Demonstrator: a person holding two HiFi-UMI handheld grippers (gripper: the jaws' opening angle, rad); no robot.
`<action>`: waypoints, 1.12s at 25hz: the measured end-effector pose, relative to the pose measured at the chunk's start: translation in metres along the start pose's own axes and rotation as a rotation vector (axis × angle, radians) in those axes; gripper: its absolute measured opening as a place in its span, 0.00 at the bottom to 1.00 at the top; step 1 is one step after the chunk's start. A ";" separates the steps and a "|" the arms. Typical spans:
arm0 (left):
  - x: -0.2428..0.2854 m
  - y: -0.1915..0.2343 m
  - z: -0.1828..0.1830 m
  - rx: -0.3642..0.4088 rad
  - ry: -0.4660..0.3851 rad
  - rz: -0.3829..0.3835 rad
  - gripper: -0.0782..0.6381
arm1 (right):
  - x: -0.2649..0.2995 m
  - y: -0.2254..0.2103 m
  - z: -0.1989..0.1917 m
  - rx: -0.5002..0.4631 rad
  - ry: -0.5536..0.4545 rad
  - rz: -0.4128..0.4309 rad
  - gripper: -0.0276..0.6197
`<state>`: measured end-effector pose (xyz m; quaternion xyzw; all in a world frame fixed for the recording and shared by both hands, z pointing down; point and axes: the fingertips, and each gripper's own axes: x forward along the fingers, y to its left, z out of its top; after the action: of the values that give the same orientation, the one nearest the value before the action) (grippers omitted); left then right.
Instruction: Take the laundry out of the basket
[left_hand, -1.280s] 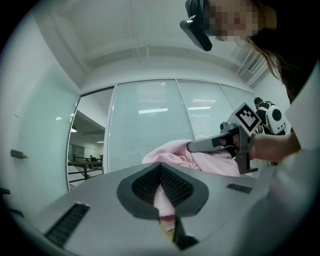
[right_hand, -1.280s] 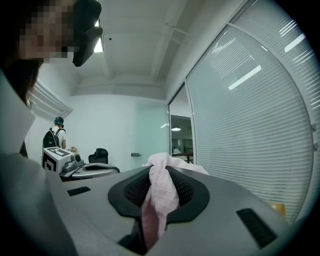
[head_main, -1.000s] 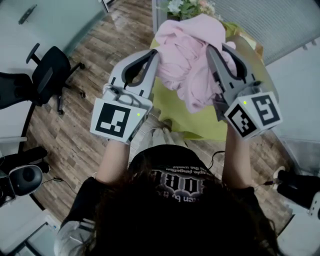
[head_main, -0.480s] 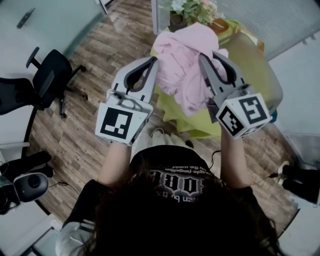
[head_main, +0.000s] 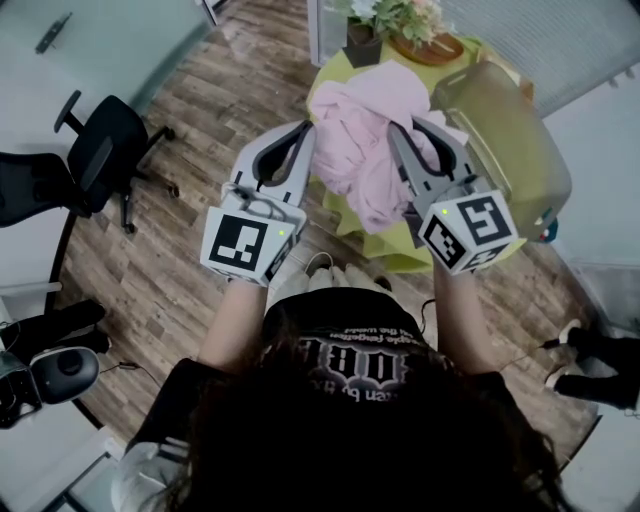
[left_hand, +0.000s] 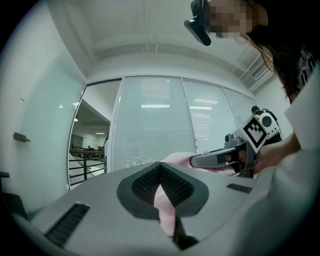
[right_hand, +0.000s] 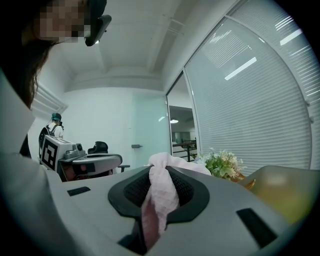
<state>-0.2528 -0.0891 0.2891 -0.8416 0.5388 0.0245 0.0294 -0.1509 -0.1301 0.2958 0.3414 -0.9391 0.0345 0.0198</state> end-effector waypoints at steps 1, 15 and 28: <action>-0.006 0.003 0.000 -0.001 0.001 0.001 0.11 | 0.002 0.008 -0.004 0.002 0.007 0.006 0.16; 0.002 0.007 -0.021 0.008 0.043 0.031 0.11 | 0.019 0.007 -0.045 0.054 0.047 0.047 0.16; -0.006 0.014 -0.015 -0.001 0.017 0.029 0.11 | 0.016 0.004 -0.048 0.072 0.027 0.019 0.16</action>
<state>-0.2681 -0.0912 0.3038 -0.8340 0.5510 0.0179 0.0239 -0.1650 -0.1332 0.3445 0.3327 -0.9400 0.0733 0.0200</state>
